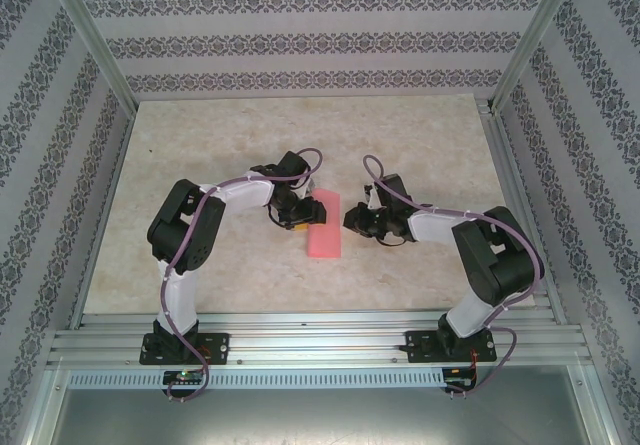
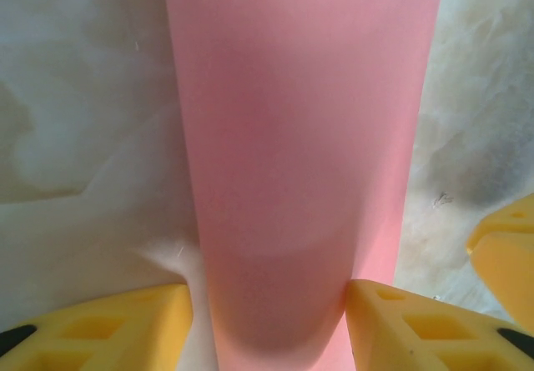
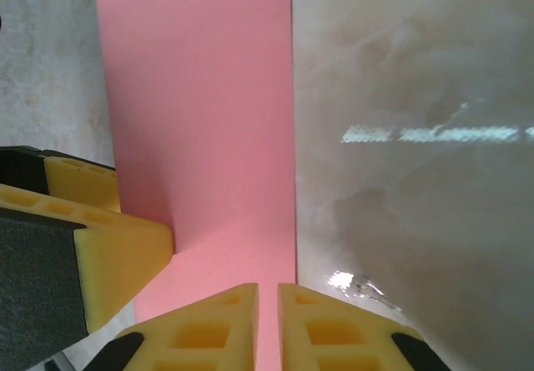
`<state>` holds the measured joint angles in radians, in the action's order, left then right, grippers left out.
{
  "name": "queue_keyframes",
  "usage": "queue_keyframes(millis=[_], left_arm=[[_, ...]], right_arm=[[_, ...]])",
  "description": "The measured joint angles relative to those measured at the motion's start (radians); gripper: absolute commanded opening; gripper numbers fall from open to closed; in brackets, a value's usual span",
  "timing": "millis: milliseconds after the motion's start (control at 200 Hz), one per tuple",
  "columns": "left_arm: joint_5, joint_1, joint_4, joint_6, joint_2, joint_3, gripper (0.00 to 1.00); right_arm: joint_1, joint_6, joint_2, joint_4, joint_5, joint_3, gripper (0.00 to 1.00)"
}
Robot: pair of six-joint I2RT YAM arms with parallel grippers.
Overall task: Fold a paper plane with a square sheet of paper (fold left side to right side)
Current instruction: Hold the square sheet of paper at the center of the table.
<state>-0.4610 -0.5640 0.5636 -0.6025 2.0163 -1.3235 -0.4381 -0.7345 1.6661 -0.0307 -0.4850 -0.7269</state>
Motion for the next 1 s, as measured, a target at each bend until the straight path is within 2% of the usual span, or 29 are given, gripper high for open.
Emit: queue_keyframes(millis=[370, 999], left_arm=[[0.003, 0.0, 0.004, 0.003, 0.001, -0.003, 0.56], [0.003, -0.001, 0.006, 0.007, 0.0, -0.005, 0.58]], right_arm=[[-0.04, -0.03, 0.077, -0.035, -0.009, -0.036, 0.1], [-0.064, 0.044, 0.134, 0.108, 0.049, -0.132, 0.1]])
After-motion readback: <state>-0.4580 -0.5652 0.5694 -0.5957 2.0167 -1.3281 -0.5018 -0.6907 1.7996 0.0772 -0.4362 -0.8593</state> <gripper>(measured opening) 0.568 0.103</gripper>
